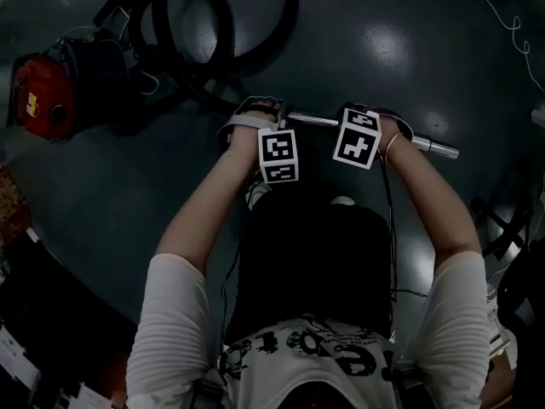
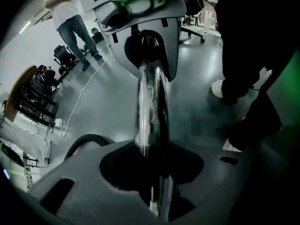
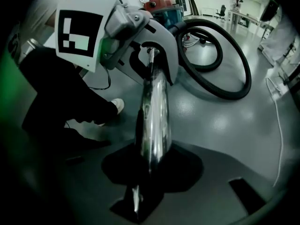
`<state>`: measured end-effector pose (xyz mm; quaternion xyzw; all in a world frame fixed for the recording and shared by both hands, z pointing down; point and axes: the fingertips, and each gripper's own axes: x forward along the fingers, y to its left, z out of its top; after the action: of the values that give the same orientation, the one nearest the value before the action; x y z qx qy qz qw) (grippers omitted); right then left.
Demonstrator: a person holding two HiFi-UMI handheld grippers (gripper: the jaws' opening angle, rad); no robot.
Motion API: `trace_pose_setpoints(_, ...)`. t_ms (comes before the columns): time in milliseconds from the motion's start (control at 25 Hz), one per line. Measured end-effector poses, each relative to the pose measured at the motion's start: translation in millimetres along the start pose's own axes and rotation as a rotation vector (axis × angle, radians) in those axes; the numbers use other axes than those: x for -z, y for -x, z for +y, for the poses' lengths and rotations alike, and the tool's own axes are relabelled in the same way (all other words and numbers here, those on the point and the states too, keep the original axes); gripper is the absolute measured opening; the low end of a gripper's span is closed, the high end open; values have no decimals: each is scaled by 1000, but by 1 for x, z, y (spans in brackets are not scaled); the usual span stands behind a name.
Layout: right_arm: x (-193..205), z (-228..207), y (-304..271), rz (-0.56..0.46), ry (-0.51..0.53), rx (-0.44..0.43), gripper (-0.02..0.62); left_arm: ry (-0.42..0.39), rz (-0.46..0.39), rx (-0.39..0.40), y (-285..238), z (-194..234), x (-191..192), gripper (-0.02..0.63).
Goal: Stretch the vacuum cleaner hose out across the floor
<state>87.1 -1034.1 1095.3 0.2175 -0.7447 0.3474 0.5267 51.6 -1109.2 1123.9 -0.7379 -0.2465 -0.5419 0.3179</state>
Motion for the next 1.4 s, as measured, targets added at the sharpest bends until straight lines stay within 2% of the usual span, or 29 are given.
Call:
trace_pose_setpoints(200, -12, 71, 144, -30, -50, -72, 115, -2, -26, 84, 149, 7, -55, 141)
trace_pose_setpoints(360, -28, 137, 272, -79, -117, -151, 115, -39, -63, 157, 284, 11, -101, 141)
trace_pose_setpoints(480, -40, 180, 356, -98, -139, -149, 117, -44, -70, 218, 372, 11, -129, 143)
trace_pose_setpoints(560, -40, 208, 402, -84, -139, -140, 115, -32, -76, 265, 423, 5, -147, 144)
trace_pose_setpoints(680, -28, 257, 459, -40, -185, -175, 115, -28, -103, 331, 488, -11, -179, 144)
trace_pose_setpoints(800, -22, 296, 512, -46, -271, -229, 115, -70, -148, 410, 545, -18, -209, 144)
trace_pose_setpoints(880, -24, 317, 541, -83, -335, -269, 115, -113, -191, 409, 578, -15, -225, 144)
trace_pose_setpoints(960, -31, 336, 561, -134, -401, -322, 115, -154, -233, 335, 605, -9, -237, 144)
trace_pose_setpoints(1120, -35, 370, 584, -230, -510, -445, 115, -199, -328, 105, 630, 0, -263, 186)
trace_pose_setpoints(1240, -28, 388, 601, -279, -564, -496, 117, -216, -400, -148, 645, 12, -290, 233)
trace_pose_setpoints(1400, -33, 408, 620, -328, -630, -546, 117, -294, -438, -509, 673, 24, -309, 236)
